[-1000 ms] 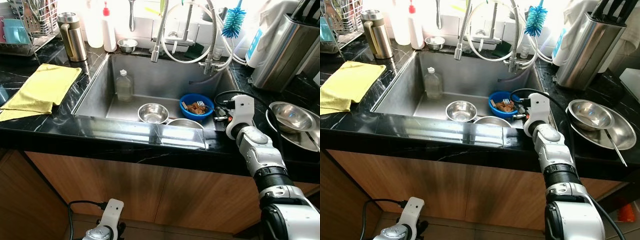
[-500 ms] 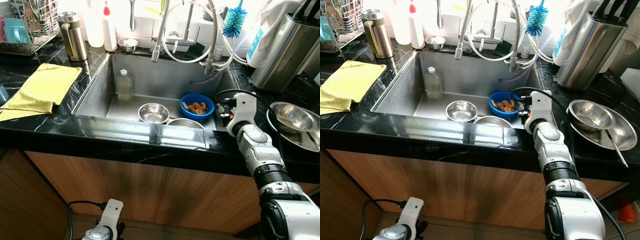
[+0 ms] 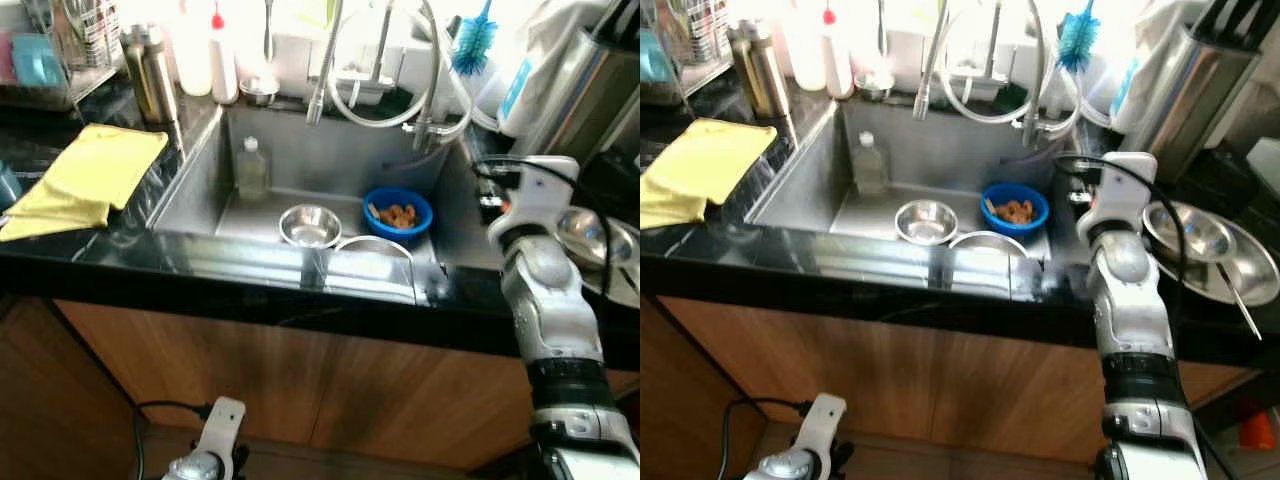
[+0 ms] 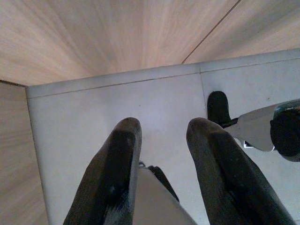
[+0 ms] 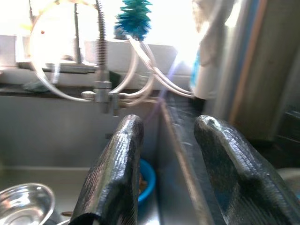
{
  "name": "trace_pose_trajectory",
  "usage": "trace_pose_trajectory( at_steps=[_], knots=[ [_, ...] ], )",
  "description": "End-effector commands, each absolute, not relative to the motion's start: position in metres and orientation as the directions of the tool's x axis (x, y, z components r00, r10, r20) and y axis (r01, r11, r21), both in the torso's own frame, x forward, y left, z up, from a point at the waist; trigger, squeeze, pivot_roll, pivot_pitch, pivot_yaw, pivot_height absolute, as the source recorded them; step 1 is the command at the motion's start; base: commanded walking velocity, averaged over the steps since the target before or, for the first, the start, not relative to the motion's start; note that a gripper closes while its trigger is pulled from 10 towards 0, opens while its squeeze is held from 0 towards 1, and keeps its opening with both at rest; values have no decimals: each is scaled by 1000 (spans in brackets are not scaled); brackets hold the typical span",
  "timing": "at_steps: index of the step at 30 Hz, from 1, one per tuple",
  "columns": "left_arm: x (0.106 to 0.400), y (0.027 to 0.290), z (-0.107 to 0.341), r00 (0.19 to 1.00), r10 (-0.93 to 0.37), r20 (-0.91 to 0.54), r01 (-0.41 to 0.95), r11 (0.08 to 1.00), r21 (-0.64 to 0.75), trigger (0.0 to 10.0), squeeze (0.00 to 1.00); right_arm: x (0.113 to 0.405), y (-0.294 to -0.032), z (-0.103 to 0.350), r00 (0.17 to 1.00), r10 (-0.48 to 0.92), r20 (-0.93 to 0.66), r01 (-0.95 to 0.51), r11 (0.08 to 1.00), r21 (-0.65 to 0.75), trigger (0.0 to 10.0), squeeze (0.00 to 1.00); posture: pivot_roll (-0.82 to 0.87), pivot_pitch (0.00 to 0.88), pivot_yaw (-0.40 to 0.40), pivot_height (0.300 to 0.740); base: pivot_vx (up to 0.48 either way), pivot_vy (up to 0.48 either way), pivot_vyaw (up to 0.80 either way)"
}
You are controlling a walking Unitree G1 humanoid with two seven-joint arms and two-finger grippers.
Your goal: Kitchen organization
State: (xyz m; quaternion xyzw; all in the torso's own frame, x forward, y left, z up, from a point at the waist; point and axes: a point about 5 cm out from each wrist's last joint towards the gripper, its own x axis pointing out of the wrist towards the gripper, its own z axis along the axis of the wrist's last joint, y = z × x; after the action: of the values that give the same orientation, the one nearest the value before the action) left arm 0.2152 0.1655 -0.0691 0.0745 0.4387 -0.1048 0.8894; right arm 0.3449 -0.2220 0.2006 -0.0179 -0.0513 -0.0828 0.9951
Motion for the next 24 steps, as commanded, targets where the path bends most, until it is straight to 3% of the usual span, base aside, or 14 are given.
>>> trace_pose_trajectory(
  at_steps=[1, 10, 14, 19, 24],
  knots=[
    [211, 164, -72, 580, -126, -805, 254, 967, 31, 10000, 0, 335, -226, 205, 973, -200, 115, 203, 979, -17, 10000, 0, 185, 74, -110, 732, 0, 0, 0],
    [210, 164, -72, 579, -126, -806, 258, 966, 34, 10000, 0, 315, -242, 210, 941, -321, 106, 322, 947, 7, 10000, 0, 186, 74, -111, 732, 0, 0, 0],
    [210, 164, -72, 577, -129, -807, 266, 963, 36, 10000, 0, 315, -214, 202, 975, -204, 93, 203, 979, 15, 10000, 0, 190, 68, -111, 732, 0, 0, 0],
    [210, 164, -72, 578, -130, -806, 266, 963, 36, 10000, 0, 314, -205, 200, 981, -169, 93, 170, 985, -2, 10000, 0, 198, 66, -112, 732, 0, 0, 0],
    [211, 165, -72, 580, -127, -805, 266, 963, 40, 10000, 0, 314, -198, 208, 984, -124, 129, 128, 992, -21, 10000, 0, 194, 63, -110, 732, 0, 0, 800]
  ],
)
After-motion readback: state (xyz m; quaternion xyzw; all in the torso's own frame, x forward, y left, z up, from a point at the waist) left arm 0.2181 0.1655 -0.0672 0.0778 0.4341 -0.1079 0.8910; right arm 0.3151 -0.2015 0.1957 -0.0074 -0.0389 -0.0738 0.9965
